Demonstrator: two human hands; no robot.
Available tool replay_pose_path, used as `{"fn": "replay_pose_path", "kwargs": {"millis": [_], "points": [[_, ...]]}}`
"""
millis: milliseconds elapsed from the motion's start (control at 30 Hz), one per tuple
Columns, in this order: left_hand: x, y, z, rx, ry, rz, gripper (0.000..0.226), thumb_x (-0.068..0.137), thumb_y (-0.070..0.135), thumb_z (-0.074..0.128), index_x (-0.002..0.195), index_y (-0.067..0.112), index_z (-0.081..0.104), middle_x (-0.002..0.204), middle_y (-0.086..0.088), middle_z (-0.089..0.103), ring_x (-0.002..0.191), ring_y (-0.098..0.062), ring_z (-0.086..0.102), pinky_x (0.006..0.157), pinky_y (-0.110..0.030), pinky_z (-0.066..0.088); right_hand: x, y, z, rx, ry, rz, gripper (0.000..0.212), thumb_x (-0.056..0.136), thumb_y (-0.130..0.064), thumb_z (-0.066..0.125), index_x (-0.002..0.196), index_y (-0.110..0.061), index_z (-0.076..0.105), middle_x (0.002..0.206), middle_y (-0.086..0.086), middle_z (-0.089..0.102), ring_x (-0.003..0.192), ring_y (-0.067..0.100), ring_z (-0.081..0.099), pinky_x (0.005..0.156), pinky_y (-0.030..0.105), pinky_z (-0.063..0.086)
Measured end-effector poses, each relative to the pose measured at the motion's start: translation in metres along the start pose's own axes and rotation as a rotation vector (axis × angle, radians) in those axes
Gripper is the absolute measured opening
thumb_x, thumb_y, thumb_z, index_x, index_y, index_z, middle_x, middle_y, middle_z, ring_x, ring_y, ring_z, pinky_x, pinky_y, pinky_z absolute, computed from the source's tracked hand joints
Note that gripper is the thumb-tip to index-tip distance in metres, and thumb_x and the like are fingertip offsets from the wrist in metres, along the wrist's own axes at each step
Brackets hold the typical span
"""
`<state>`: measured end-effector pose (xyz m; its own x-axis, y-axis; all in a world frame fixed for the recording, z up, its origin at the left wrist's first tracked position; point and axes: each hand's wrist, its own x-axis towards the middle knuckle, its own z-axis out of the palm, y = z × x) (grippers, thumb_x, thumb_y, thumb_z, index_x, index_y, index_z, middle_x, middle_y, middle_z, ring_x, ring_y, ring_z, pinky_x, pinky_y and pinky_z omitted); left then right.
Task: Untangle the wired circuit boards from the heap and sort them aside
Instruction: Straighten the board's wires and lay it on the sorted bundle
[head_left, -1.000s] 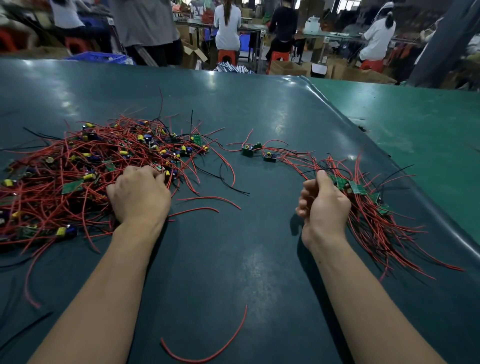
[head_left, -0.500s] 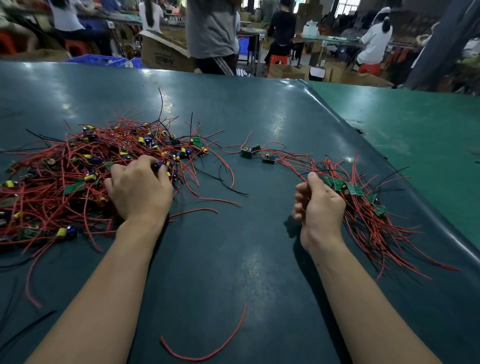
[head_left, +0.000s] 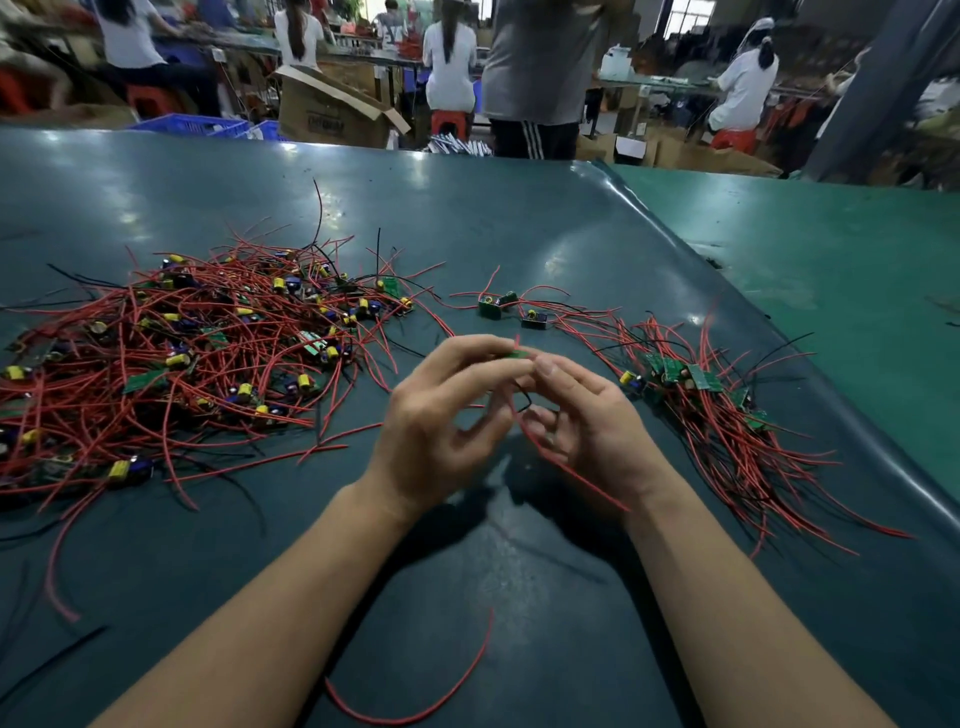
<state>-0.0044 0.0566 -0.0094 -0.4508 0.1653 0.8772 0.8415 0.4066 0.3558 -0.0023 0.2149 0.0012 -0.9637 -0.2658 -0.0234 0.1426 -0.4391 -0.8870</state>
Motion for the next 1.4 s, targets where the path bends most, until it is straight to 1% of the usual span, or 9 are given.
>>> {"fn": "replay_pose_path", "kwargs": {"millis": [100,200,400,533,667,900,1033,1133,1400], "points": [[-0.003,-0.004,-0.001,-0.060,0.135,-0.296,0.021,0.084,-0.004,0.069,0.101,0.006,0.073,0.100,-0.004,0.073,0.090,-0.017,0.069,0.084,-0.031,0.054,0.002,0.002,-0.002,-0.085,0.051,-0.002,0.035,0.080,-0.025,0.065,0.113,-0.015,0.069,0.092,0.005,0.071,0.047,0.008,0.048,0.035,0.014,0.031],[0.002,-0.005,0.003,-0.334,0.292,-0.639,0.016,0.088,-0.003,0.066,0.100,0.008,0.070,0.088,-0.003,0.073,0.080,-0.018,0.070,0.077,-0.028,0.056,0.003,0.001,-0.002,-0.052,0.118,0.028,0.036,0.079,-0.030,0.066,0.106,-0.007,0.069,0.095,0.007,0.074,0.046,0.009,0.056,0.028,0.013,0.023],[0.008,-0.014,0.002,-0.710,0.439,-1.019,0.007,0.094,0.005,0.060,0.088,0.009,0.062,0.071,0.000,0.072,0.064,-0.013,0.070,0.062,-0.022,0.056,0.002,0.000,-0.004,-0.174,0.158,0.127,0.035,0.092,-0.039,0.059,0.101,-0.008,0.071,0.093,0.006,0.075,0.051,0.014,0.061,0.032,0.015,0.027],[0.004,-0.010,0.007,-0.610,0.176,-0.982,0.005,0.095,0.010,0.059,0.089,0.010,0.058,0.072,-0.003,0.074,0.063,-0.013,0.070,0.059,-0.024,0.055,0.002,0.004,0.001,-0.219,0.138,0.085,0.022,0.093,-0.027,0.063,0.105,-0.010,0.069,0.085,0.002,0.071,0.051,0.014,0.058,0.037,0.018,0.034],[0.002,-0.010,0.008,-0.449,-0.064,-0.903,0.006,0.093,0.013,0.062,0.089,0.011,0.058,0.074,-0.007,0.074,0.068,-0.016,0.071,0.061,-0.029,0.054,0.005,0.004,0.000,-0.211,0.245,-0.038,0.011,0.091,-0.012,0.065,0.098,-0.009,0.073,0.077,0.002,0.070,0.048,0.012,0.054,0.038,0.018,0.035],[0.007,-0.014,0.010,-0.590,0.097,-0.990,0.008,0.099,0.010,0.051,0.092,0.010,0.047,0.066,-0.001,0.072,0.055,-0.010,0.063,0.054,-0.019,0.048,0.011,0.007,-0.001,-0.165,0.413,-0.127,0.003,0.085,-0.009,0.072,0.087,-0.006,0.073,0.070,0.005,0.071,0.049,0.012,0.060,0.038,0.018,0.039],[0.007,-0.012,0.008,-0.583,0.018,-0.960,0.023,0.083,0.027,0.069,0.098,0.010,0.061,0.071,0.000,0.073,0.058,-0.009,0.064,0.057,-0.018,0.050,0.010,0.007,-0.001,-0.206,0.321,-0.125,0.011,0.091,-0.010,0.065,0.090,-0.015,0.075,0.081,0.003,0.075,0.059,0.014,0.066,0.041,0.018,0.043],[0.008,-0.011,0.009,-0.488,-0.048,-0.893,0.021,0.080,0.014,0.076,0.097,0.006,0.068,0.076,-0.001,0.074,0.061,-0.008,0.066,0.060,-0.017,0.050,0.009,0.007,0.001,-0.232,0.291,-0.134,0.016,0.094,-0.012,0.060,0.092,-0.018,0.075,0.083,0.002,0.075,0.061,0.011,0.066,0.041,0.017,0.043],[0.008,-0.009,0.010,-0.549,0.038,-0.872,0.013,0.081,0.001,0.074,0.091,0.000,0.067,0.072,-0.006,0.073,0.065,-0.014,0.068,0.064,-0.020,0.053,0.012,0.010,0.003,-0.307,0.458,-0.272,0.014,0.090,-0.015,0.069,0.078,-0.016,0.076,0.073,0.002,0.073,0.053,0.008,0.056,0.039,0.019,0.038]]}}
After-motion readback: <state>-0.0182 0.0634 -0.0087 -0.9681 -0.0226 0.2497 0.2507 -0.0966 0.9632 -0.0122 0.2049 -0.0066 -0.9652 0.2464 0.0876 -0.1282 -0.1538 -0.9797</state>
